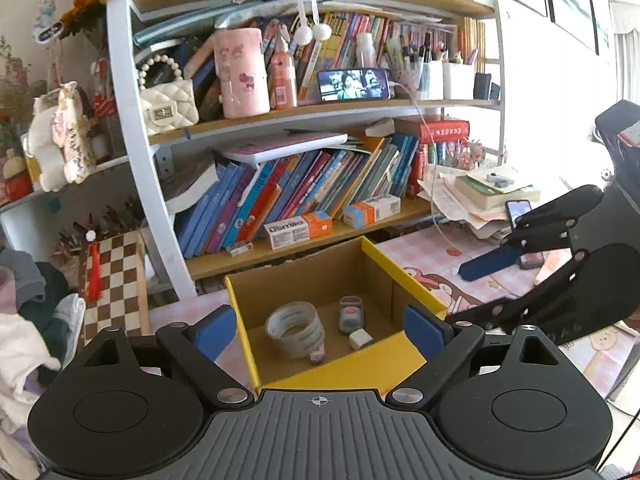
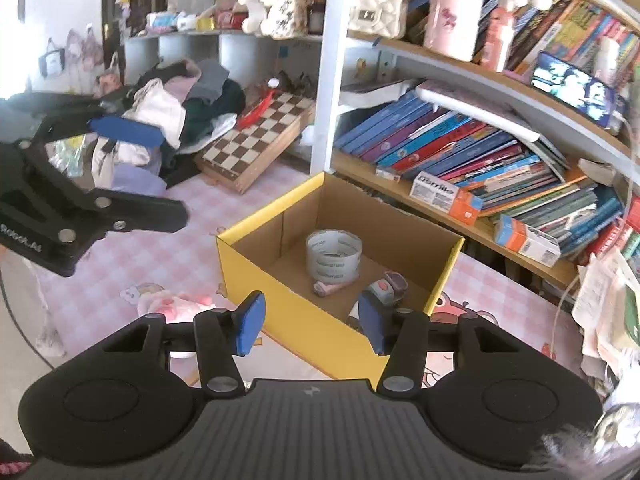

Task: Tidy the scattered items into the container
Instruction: 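Withdraw both open tools from the box back over the table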

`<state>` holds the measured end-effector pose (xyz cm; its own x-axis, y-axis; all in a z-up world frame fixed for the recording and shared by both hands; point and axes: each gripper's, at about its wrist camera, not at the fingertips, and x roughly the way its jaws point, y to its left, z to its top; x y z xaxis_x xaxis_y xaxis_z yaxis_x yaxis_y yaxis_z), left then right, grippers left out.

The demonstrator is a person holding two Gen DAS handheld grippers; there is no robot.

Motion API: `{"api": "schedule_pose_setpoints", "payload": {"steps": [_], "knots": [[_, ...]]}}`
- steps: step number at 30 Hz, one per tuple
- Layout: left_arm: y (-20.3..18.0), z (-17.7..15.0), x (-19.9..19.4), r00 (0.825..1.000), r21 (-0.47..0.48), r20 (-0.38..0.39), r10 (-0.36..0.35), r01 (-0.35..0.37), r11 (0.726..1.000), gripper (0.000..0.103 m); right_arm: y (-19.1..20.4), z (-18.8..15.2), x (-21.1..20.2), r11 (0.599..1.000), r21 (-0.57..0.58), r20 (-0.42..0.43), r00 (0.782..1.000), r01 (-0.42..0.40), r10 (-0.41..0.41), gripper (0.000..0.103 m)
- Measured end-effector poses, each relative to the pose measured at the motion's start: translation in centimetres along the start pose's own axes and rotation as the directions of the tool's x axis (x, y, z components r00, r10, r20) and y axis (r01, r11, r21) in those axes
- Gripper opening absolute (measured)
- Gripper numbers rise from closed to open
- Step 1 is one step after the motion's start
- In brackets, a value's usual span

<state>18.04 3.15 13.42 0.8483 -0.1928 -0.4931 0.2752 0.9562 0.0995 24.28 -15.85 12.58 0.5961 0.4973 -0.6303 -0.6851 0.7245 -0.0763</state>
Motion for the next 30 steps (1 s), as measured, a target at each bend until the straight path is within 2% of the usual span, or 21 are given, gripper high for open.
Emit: {"api": "schedule_pose_setpoints", "payload": {"steps": [4,10,21,26,30], "knots": [[0.3,-1.3,-2.1,0.999,-0.015,0.023,0.028,-0.028,1.000,0.099,0.7,-1.0,-1.6,0.999,0.029,0.037,0.998,0.044,-0.046,0.052],[1.3,-3.7,-3.9,0.997,-0.048,0.020,0.072,-0.071,0.996,0.100,1.0,-3.7,-3.2,0.987,0.101,0.053,0.990,0.123,-0.128,0.057],[2.8,-8.8,-4.8,0.990,-0.140,-0.047,0.131,-0.136,0.981,0.100,1.8,-9.5,-3.7,0.950,0.214,-0.011,0.973,0.226,-0.229,0.064],[2.9,-11.2,-4.5,0.987,-0.202,-0.089,0.131,-0.146,0.968,0.100,3.7,-11.5,-2.7,0.947,0.207,-0.045,0.969,0.246,-0.242,0.071],[2.1,-12.8,-4.1,0.985,-0.210,-0.122,0.122,-0.146,0.967,0.100,5.6,-12.9,-1.7,0.951,0.197,-0.072,0.971,0.238,-0.228,0.073]]}}
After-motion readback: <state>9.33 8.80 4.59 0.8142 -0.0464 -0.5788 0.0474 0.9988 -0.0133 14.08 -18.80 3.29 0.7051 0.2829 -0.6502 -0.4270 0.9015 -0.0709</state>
